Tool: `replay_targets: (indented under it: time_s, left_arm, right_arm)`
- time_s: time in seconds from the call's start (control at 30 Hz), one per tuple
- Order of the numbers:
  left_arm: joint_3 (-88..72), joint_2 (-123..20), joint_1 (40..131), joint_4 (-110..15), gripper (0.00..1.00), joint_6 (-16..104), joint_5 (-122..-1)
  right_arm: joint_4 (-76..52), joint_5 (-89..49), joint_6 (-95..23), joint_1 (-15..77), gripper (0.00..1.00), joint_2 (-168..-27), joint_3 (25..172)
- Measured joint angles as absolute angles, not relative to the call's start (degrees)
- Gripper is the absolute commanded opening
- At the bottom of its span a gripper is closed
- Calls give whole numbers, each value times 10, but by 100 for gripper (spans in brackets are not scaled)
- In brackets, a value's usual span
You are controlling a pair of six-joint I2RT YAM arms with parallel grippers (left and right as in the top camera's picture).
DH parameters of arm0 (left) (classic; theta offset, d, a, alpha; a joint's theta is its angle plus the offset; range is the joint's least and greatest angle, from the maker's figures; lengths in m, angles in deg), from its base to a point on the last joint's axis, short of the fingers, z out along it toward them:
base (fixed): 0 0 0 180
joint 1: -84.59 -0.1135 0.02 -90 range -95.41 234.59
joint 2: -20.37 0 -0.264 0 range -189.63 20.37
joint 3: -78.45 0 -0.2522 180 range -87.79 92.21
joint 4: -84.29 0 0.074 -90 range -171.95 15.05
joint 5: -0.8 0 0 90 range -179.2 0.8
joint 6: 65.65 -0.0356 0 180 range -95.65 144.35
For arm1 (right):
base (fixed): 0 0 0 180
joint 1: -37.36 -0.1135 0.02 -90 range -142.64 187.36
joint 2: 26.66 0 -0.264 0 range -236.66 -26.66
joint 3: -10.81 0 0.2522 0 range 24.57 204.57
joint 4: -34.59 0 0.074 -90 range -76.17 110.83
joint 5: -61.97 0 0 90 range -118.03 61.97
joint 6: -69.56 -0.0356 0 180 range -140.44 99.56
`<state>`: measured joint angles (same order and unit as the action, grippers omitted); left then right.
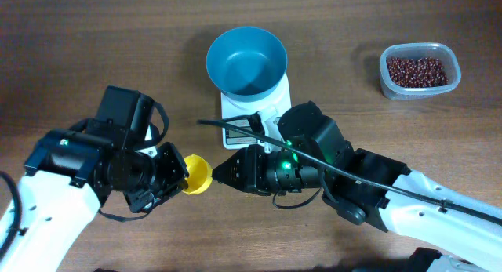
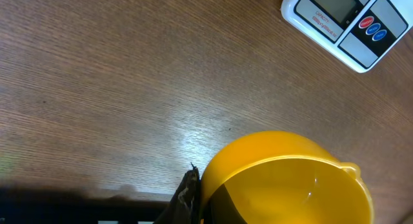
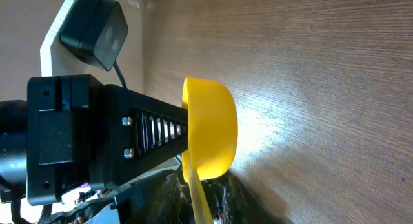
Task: Scoop item into bowl and weigh 50g on scale
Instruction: 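Reach the right gripper to the scoop handle held by the left, then close the right gripper on the scoop handle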
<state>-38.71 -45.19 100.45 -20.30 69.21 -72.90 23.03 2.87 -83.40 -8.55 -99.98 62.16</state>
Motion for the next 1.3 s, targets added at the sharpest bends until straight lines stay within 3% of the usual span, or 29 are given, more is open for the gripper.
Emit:
replay_targets:
  time_s: [0.83,1.2,1.3]
  left_arm:
    - [-387,-452,1005,-177,0,672,-742]
    - [-387,-451,1005,-177,0,644,-742]
    - [-387,-451,1005,-177,0,633,-742]
  right_arm:
    - [250,65,-800,-85,4,-1004,621]
    - [250,79,-783,-85,4,-1004,621]
    - [250,83,-781,-85,10,-1005,621]
